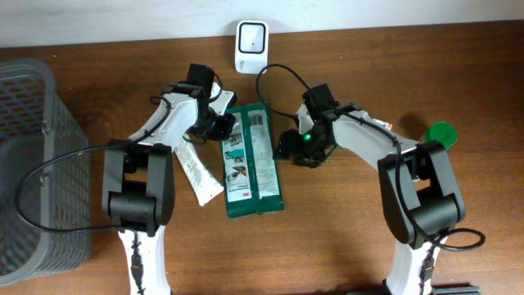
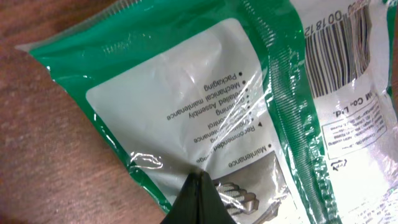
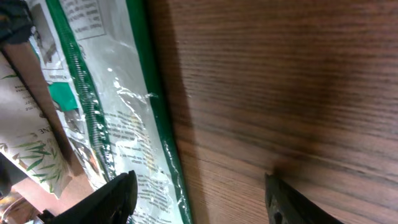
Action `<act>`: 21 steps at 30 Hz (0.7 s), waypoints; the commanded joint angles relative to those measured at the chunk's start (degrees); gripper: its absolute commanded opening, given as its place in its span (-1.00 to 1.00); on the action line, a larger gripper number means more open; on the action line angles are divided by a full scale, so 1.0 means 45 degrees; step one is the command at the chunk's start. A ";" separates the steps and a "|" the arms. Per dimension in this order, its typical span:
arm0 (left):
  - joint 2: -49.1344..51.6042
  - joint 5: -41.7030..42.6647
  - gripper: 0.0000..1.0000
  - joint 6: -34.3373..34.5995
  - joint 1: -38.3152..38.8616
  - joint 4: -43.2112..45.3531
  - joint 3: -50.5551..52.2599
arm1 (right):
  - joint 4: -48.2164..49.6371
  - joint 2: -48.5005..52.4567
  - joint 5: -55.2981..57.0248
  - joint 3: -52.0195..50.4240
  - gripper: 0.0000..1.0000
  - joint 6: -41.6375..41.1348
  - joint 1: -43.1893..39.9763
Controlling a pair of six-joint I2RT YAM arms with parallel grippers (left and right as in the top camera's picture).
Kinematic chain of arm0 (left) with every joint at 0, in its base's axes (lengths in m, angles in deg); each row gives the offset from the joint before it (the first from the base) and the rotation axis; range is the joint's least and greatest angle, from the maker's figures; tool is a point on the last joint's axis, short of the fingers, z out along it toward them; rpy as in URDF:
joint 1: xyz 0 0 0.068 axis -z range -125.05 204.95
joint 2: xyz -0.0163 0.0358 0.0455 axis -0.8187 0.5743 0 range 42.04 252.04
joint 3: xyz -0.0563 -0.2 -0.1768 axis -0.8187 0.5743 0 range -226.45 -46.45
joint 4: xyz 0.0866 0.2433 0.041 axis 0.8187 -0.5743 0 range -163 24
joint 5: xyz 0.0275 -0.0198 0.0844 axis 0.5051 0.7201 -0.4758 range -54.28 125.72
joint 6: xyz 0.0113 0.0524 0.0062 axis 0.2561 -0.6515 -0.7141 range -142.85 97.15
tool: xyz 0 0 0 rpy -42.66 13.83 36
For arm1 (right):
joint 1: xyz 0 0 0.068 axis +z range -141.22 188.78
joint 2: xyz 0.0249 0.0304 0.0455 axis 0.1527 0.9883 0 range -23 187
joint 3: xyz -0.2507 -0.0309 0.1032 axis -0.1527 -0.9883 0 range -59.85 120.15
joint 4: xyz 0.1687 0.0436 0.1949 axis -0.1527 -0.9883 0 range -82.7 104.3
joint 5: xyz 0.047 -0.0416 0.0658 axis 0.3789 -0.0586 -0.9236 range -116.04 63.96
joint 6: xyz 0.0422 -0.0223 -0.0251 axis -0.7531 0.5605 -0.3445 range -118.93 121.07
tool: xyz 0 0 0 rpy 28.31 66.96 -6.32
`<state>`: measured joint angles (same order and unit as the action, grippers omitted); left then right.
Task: Scan the item barcode
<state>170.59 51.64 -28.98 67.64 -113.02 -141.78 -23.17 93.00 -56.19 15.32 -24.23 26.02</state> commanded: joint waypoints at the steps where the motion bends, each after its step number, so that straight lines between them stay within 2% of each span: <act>1: 0.0670 -0.0801 -1.00 0.0457 -0.0107 -0.0593 0.0534 | 0.0636 0.0340 -0.0549 -0.0005 0.29 0.0136 0.0029; 4: 0.0670 -0.0772 -1.00 0.0457 -0.0107 -0.0568 0.0534 | 0.1647 0.1331 -0.1807 -0.0005 0.25 0.0121 0.0860; 6: 0.0670 -0.0772 -1.00 0.0457 -0.0107 -0.0568 0.0534 | 0.2710 0.1943 -0.3337 -0.0005 0.13 -0.0636 0.1613; 7: 0.0670 -0.0772 -1.00 0.0457 -0.0107 -0.0563 0.0534 | 0.3444 0.2021 -0.3366 -0.0005 0.12 -0.0947 0.2006; 10: 0.0670 -0.0724 -1.00 0.0457 -0.0107 -0.0573 0.0534 | 0.5430 0.2021 -0.3701 0.0000 -0.09 -0.1933 0.2055; 12: 0.0670 -0.0724 -1.00 0.0457 -0.0107 -0.0568 0.0534 | 0.6484 0.2021 -0.4056 0.0000 -0.29 -0.2132 0.2089; 13: 0.0670 -0.0724 -1.00 0.0457 -0.0107 -0.0578 0.0534 | 0.6620 0.2021 -0.3973 0.0000 -0.64 -0.2161 0.2069; 14: 0.0670 -0.0729 -1.00 0.0452 -0.0112 -0.0588 0.0534 | 0.6499 0.2021 -0.3973 0.0000 -0.77 -0.2161 0.1919; 16: 0.0665 -0.0738 -1.00 0.0447 -0.0112 -0.0568 0.0529 | 0.5712 0.1957 -0.3978 0.0000 -0.91 -0.2025 0.1511; 18: 0.0617 -0.0733 -1.00 0.0437 -0.0151 -0.0729 0.0199 | 0.4551 0.1404 -0.3968 0.0005 -0.92 -0.0486 0.1132; 21: 0.0044 -0.0729 -1.00 -0.0039 -0.0452 -0.2011 -0.1535 | 0.2778 0.0029 -0.4940 0.0015 -0.92 0.3876 0.0811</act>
<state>170.83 51.38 -27.76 67.36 -119.27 -143.87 -8.11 98.82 -74.05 15.50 -21.98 30.89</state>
